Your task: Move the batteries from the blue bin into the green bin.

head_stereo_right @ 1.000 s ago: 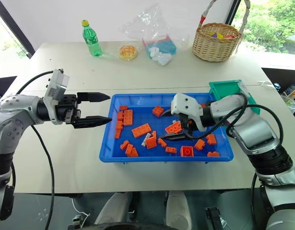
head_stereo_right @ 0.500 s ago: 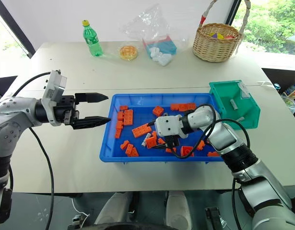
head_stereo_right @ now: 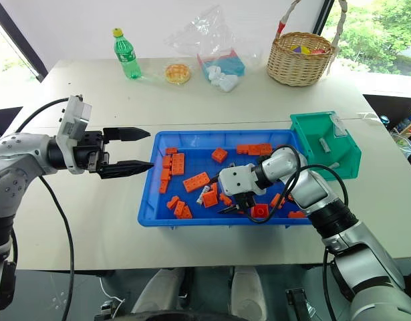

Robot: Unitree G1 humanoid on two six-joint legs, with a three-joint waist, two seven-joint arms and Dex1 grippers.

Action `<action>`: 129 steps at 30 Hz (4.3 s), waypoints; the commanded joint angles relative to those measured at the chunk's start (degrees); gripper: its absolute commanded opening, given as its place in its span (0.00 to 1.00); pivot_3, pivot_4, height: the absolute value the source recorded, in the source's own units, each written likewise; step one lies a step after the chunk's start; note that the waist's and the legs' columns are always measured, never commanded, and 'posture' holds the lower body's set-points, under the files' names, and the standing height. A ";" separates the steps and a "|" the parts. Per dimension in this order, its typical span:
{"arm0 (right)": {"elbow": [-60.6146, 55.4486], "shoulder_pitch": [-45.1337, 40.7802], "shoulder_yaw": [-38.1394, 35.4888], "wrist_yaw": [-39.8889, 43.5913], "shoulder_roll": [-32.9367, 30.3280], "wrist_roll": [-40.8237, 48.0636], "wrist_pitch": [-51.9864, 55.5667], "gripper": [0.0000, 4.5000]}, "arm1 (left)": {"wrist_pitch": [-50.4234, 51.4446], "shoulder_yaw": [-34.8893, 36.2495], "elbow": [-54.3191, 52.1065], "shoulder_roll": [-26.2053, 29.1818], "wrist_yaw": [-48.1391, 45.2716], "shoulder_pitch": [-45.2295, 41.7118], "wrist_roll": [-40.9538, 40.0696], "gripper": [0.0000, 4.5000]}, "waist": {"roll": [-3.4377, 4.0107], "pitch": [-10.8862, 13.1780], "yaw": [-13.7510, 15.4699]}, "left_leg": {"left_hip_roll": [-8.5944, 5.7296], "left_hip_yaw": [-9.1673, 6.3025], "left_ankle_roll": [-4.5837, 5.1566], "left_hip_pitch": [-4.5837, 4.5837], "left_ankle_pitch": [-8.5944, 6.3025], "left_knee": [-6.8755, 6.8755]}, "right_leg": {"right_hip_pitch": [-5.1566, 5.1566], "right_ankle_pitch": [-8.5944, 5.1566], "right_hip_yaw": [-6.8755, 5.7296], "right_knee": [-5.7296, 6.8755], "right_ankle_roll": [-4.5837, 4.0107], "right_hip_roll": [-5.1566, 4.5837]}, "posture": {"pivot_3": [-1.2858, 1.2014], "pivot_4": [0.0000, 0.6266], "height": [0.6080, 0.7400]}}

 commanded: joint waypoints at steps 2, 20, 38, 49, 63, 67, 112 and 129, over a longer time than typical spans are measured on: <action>-2.54 0.11 -0.94 1.18 0.53 2.13 3.62 0.91 | -1.12 1.02 -0.12 0.31 -0.45 -1.52 0.09 1.00 | 0.00 0.00 0.03 | 0.00 0.00 0.00 0.00 0.00 0.00 | 0.00 0.00 0.00 0.00 0.00 -0.01 | 0.52 0.24 0.64; -6.06 0.67 -2.67 -0.44 1.66 3.64 8.86 0.00 | -1.01 1.25 -0.51 0.48 -0.69 -1.54 0.34 1.00 | 0.00 0.00 0.07 | -0.01 0.01 0.00 0.04 0.00 0.02 | 0.03 0.00 0.02 0.02 0.00 -0.01 | 0.52 0.24 0.64; 13.78 -12.52 -3.89 -18.94 14.23 -4.41 9.87 0.57 | -1.71 0.78 -0.12 -0.66 -0.29 -2.27 0.94 1.00 | -0.03 -0.02 -0.15 | -0.06 0.06 -0.09 0.07 0.05 -0.04 | -0.02 0.06 0.14 0.05 -0.07 0.02 | 0.52 0.24 0.64; 12.89 -15.78 -2.80 1.49 9.54 1.26 2.40 0.67 | -1.20 1.12 -1.32 -0.55 0.27 -1.31 0.48 1.00 | -0.03 -0.01 -0.21 | -0.02 0.07 -0.07 0.09 0.03 -0.05 | -0.01 0.06 0.15 0.06 -0.07 0.09 | 0.52 0.24 0.64; 21.17 -18.64 4.40 9.16 10.61 -7.09 -17.27 0.67 | -1.02 2.37 -2.81 -0.26 1.92 0.01 -0.46 1.00 | -0.04 -0.01 -0.32 | 0.07 0.11 -0.09 0.12 0.03 -0.06 | -0.05 0.06 0.24 0.06 -0.07 0.18 | 0.52 0.24 0.64; 22.11 -17.78 4.58 9.08 11.03 -8.11 -19.82 0.67 | -0.87 2.63 -3.04 -0.12 2.20 0.11 -0.68 1.00 | -0.04 -0.01 -0.32 | 0.07 0.11 -0.11 0.12 0.05 -0.06 | -0.06 0.06 0.28 0.06 -0.07 0.20 | 0.52 0.24 0.64; 18.34 -14.12 5.07 9.87 12.77 -9.28 -15.41 0.02 | -2.01 2.41 -2.64 -0.08 1.14 0.75 -0.31 1.00 | -0.05 -0.01 -0.27 | 0.26 0.24 -0.13 0.43 0.04 -0.15 | 0.07 0.11 0.51 0.06 -0.16 0.42 | 0.52 0.24 0.64; -2.81 -5.63 -23.07 -11.65 -7.88 -3.77 19.00 0.02 | -1.49 1.18 -3.90 0.71 -2.19 2.28 -0.98 1.00 | -0.07 0.00 0.98 | 0.24 0.28 -0.10 0.29 0.01 -0.19 | 0.01 0.10 0.53 -0.03 -0.18 0.33 | 0.52 0.24 0.64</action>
